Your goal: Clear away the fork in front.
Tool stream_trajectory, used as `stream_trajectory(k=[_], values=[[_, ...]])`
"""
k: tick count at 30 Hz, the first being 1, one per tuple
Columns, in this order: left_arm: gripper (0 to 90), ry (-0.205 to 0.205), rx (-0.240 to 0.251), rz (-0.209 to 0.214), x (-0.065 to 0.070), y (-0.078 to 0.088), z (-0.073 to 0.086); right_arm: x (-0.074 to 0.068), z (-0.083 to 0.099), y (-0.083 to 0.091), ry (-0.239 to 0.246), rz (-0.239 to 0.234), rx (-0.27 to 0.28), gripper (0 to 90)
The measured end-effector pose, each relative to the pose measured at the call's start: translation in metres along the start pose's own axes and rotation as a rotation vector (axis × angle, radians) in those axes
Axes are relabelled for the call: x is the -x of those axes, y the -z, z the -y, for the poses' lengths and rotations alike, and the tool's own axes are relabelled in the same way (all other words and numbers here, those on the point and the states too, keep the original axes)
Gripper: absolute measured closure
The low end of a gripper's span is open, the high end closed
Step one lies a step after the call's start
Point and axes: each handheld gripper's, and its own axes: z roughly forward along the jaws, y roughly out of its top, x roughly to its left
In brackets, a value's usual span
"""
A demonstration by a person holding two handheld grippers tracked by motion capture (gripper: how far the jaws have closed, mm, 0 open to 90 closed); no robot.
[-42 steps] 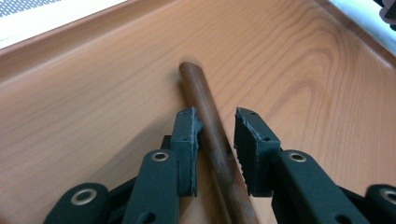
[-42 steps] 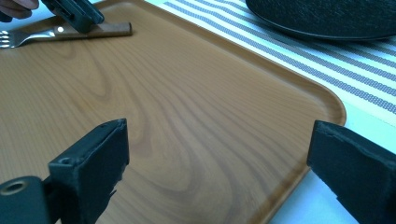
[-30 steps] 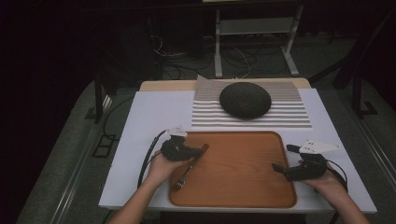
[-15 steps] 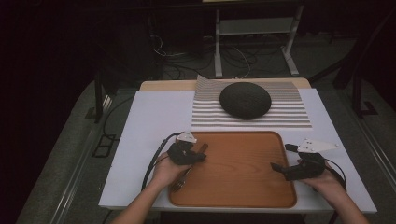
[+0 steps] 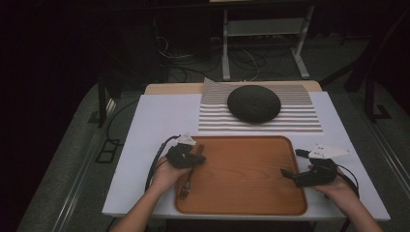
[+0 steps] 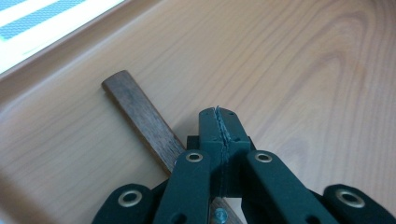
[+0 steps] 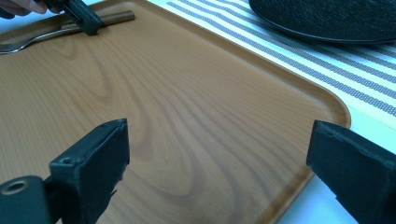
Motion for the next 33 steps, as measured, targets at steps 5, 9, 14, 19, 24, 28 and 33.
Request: stream_trajectory(k=[5, 9, 14, 19, 24, 28, 33], values=[[89.5, 0.024, 0.004, -0.018, -0.009, 0.008, 0.005, 0.001, 0.000, 0.000, -0.002, -0.001, 0.000, 6.0], [89.3, 0.026, -0.003, -0.046, -0.014, 0.013, 0.008, 0.001, 0.001, 0.002, -0.001, 0.004, 0.001, 6.0], [89.3, 0.043, 0.005, -0.051, -0.020, 0.018, 0.012, 0.001, 0.001, 0.003, -0.007, 0.009, 0.004, 6.0], [86.7, 0.041, 0.017, -0.046, -0.020, 0.021, 0.012, 0.001, 0.001, 0.002, -0.005, 0.007, 0.002, 6.0], [75.5, 0.041, 0.085, -0.043, -0.016, 0.032, 0.010, 0.001, 0.002, 0.003, -0.007, 0.008, 0.004, 6.0], [58.4, 0.036, 0.125, -0.040, -0.012, 0.044, 0.013, 0.002, 0.002, 0.003, -0.006, 0.009, 0.004, 6.0], [41.0, 0.012, 0.172, -0.030, -0.005, 0.059, 0.018, 0.002, 0.002, 0.004, -0.007, 0.009, 0.004, 6.0]])
